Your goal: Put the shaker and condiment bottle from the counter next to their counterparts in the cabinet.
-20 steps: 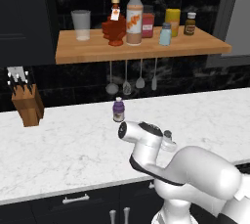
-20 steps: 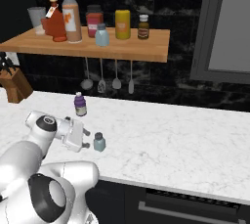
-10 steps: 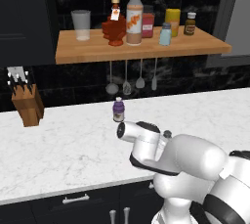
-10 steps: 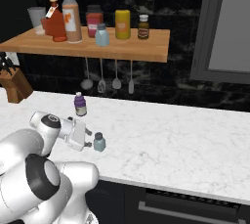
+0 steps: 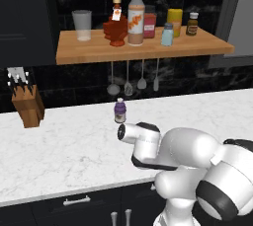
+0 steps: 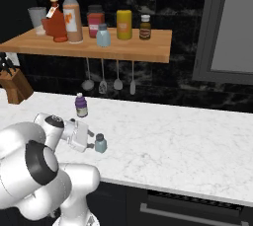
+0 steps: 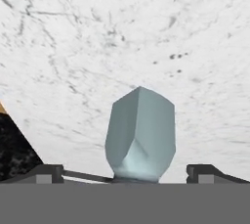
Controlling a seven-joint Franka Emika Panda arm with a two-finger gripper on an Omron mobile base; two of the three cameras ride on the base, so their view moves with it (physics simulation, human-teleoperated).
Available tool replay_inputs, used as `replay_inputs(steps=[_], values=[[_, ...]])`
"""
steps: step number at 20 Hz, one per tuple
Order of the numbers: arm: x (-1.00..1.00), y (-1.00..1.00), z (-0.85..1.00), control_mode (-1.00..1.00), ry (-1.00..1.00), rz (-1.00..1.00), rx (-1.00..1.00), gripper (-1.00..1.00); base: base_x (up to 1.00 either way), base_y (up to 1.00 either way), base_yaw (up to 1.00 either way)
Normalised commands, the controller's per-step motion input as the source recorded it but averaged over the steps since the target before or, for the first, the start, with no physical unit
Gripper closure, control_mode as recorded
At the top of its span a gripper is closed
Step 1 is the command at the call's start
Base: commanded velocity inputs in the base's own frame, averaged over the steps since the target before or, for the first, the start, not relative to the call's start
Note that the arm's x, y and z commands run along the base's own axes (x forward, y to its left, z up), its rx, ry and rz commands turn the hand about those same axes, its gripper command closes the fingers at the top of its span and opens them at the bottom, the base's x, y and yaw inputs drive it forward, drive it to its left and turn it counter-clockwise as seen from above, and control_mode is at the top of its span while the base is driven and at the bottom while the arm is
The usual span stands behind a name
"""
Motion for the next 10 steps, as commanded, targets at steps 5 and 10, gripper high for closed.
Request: replay_inputs(steps=[5, 10], values=[[0.08, 0.0, -0.09, -1.0, 0.0, 0.0, 0.0, -1.0, 0.0, 0.0, 0.0], [0.05, 0.0, -0.09, -1.0, 0.0, 0.0, 0.0, -1.0, 0.0, 0.0, 0.0]])
